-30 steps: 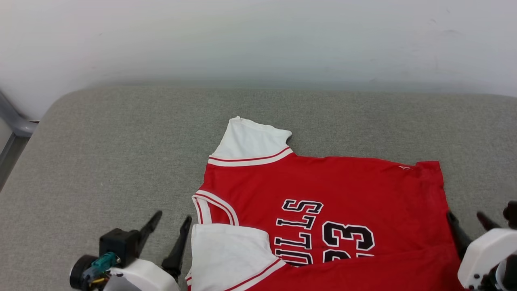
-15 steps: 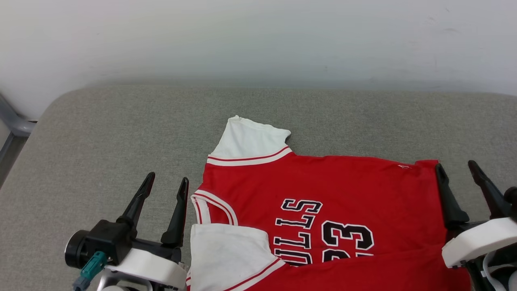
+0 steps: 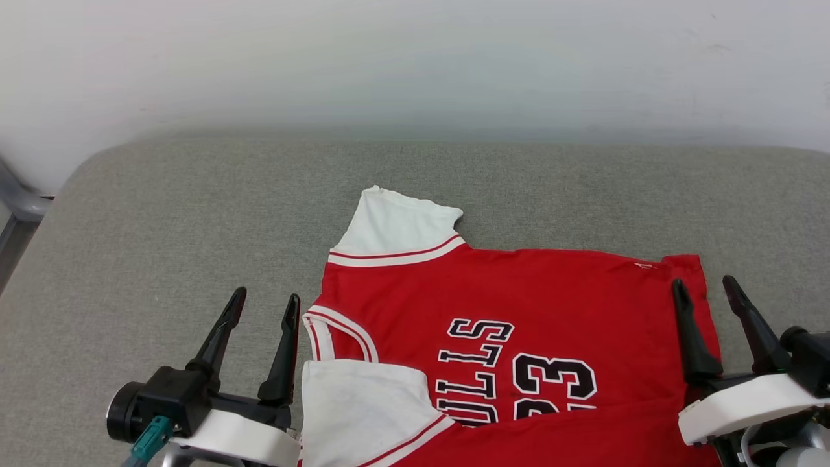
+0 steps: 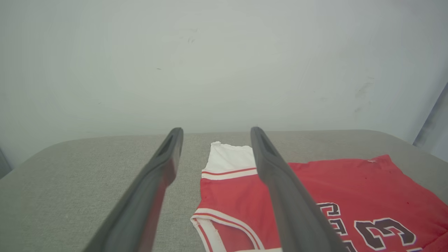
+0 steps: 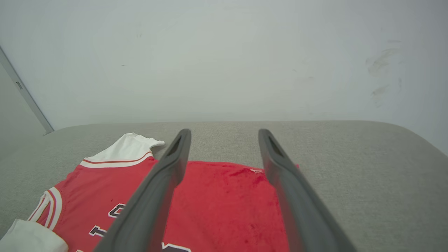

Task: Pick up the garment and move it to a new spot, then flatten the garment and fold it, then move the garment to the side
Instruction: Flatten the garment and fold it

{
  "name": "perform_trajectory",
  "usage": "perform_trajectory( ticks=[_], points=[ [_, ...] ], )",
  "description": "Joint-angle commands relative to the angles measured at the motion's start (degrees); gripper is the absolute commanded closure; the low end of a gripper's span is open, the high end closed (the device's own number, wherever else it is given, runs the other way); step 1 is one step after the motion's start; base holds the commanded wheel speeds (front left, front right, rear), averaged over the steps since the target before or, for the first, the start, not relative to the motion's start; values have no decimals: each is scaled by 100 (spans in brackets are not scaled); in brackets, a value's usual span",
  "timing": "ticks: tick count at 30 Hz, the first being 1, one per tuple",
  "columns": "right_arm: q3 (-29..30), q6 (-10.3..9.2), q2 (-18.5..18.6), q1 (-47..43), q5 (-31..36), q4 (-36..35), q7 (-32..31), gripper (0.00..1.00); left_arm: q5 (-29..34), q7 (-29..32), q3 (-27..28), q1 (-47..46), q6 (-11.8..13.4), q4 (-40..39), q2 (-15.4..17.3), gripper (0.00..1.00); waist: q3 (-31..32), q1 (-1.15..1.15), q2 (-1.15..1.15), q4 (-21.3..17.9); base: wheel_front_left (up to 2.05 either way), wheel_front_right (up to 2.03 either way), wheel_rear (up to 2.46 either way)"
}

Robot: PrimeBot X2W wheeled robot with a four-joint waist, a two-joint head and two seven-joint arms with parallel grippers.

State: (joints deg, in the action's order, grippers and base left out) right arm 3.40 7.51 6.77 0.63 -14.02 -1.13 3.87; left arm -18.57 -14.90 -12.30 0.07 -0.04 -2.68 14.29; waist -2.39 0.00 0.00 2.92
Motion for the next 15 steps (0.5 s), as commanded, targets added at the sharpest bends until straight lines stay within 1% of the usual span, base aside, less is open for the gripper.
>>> perform_trajectory(
  ticks=[1,4,7,9,11,15],
  points=[
    [-23,-5,-43,8,39,27,40,0,74,-41,80,19,-76,10,-39,0,-34,0,0,-38,0,0,0],
    [-75,-5,-47,107,33,22,69,0,175,-41,236,-101,-220,6,-113,0,-141,0,0,-130,0,0,0],
    [-103,-5,-66,192,35,-25,81,0,290,-41,320,-299,-364,53,-74,0,-307,0,0,-263,0,0,0],
    [-135,-5,-98,230,33,-48,79,0,360,-32,276,-437,-472,205,67,0,-425,0,0,-377,0,0,0],
    [-185,-5,-119,317,41,-90,66,0,437,84,196,-726,-557,354,284,0,-595,0,0,-485,0,0,0],
    [-274,-5,-171,472,54,-207,94,0,285,604,89,-1421,-685,549,710,0,-997,0,0,-708,0,0,0]
  ],
)
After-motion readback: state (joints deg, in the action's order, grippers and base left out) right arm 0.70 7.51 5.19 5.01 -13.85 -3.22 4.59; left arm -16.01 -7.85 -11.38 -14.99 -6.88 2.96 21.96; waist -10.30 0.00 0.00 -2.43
